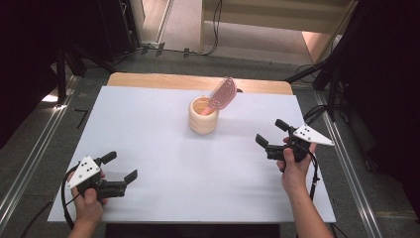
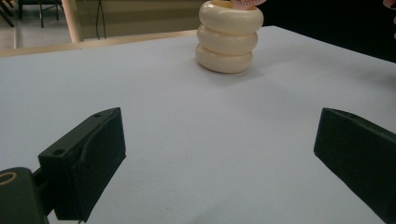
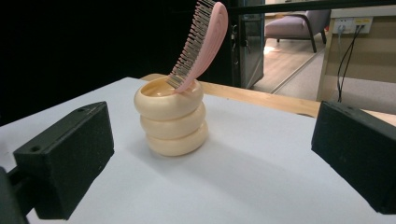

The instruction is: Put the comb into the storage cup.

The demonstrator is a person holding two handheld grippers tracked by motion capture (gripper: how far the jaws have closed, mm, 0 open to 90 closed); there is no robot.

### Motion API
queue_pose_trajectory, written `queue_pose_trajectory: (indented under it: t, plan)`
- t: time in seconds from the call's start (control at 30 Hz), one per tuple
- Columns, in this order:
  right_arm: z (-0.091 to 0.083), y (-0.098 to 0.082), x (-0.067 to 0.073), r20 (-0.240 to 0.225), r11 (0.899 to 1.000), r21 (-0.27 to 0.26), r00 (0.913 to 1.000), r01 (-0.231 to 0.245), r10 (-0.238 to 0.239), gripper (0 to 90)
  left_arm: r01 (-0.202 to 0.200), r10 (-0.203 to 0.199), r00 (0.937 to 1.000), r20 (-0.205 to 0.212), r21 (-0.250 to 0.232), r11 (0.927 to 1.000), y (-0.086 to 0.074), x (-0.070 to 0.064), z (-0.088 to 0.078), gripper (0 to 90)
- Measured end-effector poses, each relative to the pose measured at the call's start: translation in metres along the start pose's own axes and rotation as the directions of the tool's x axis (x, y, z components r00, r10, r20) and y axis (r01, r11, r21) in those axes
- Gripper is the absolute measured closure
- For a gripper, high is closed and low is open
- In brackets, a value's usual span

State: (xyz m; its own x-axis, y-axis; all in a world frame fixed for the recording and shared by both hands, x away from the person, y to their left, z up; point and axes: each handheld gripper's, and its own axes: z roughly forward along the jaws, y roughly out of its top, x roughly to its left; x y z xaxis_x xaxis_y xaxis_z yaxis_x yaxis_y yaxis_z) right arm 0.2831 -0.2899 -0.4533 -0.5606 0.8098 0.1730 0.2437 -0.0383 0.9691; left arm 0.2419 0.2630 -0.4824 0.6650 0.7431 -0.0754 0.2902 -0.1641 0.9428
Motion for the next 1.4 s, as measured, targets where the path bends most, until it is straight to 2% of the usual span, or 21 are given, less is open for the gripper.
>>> queue_pose_trajectory:
  t: [0.1, 0.67, 1.07, 1.4]
  plan:
    - [-0.009, -0.003, -0.002, 0.003, 1.000, -0.001, 1.0000, 0.009, -0.009, 0.0, -0.002, 0.002, 1.0000, 0.001, 0.000, 1.0000, 0.000, 0.000, 0.000, 2.7]
    - [-0.053, -0.023, -0.005, 0.026, 1.000, -0.006, 0.9996, -0.008, 0.008, 0.0, -0.005, 0.005, 1.0000, -0.001, 0.003, 1.0000, 0.000, 0.000, 0.001, 2.7]
    - [-0.073, -0.041, -0.008, 0.047, 1.000, 0.003, 0.9987, -0.019, 0.019, 0.0, -0.006, 0.006, 1.0000, -0.005, 0.001, 1.0000, 0.000, -0.001, 0.001, 2.7]
    - [-0.088, -0.053, -0.010, 0.068, 1.000, 0.024, 0.9977, -0.005, 0.003, 0.0, -0.005, 0.005, 1.0000, -0.004, -0.002, 1.0000, 0.000, -0.001, 0.000, 2.7]
